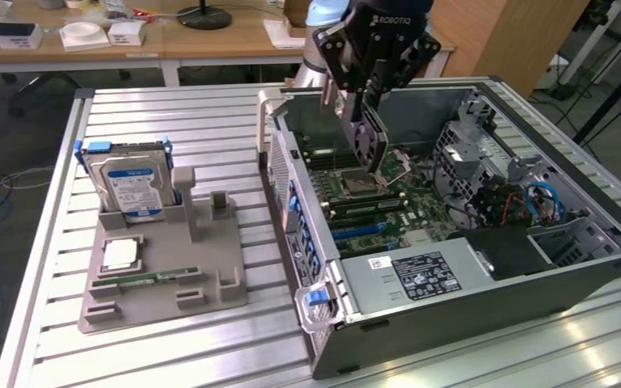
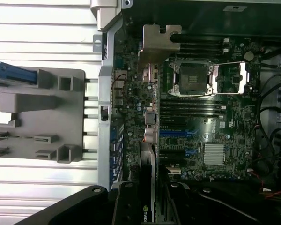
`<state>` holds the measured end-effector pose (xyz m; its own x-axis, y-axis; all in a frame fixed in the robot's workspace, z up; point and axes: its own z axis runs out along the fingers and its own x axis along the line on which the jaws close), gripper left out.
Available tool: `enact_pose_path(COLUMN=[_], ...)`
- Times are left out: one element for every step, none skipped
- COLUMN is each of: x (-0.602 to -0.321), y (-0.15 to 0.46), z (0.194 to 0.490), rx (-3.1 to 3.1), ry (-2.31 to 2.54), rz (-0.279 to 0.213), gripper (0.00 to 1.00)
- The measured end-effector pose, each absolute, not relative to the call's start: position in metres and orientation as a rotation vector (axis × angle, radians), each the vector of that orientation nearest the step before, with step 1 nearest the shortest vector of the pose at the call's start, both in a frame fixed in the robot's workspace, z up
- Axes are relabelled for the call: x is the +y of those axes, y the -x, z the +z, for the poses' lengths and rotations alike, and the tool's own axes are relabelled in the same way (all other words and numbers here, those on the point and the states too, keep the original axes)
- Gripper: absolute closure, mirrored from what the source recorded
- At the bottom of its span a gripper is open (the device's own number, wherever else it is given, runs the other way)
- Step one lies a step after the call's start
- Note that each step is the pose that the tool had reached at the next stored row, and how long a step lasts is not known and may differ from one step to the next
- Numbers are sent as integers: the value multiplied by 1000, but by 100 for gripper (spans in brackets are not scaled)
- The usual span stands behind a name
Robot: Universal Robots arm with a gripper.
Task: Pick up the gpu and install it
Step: 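Pick up the gpu and move the gpu toward the slot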
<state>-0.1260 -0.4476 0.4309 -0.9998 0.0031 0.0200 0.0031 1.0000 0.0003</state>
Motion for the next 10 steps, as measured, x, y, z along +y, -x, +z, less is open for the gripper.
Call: enact_pose_path(x=[-448,-448,-448,-448,-448,-448,-447,-447,-447,-447], y=[125,124,123,122,121,120,119,118,117,116], z=[431,431,431,431,431,431,431,431,431,431], rx=[-3122,-3122,-3122,-3122,-3122,-3122,-3122,-3122,-3122,-3122], ry=[3,2,1,0,-2,-3,-4,-5,-6,-7], rz=[0,0,0,0,0,0,0,0,0,0], gripper=[74,74,74,74,74,74,74,74,74,74])
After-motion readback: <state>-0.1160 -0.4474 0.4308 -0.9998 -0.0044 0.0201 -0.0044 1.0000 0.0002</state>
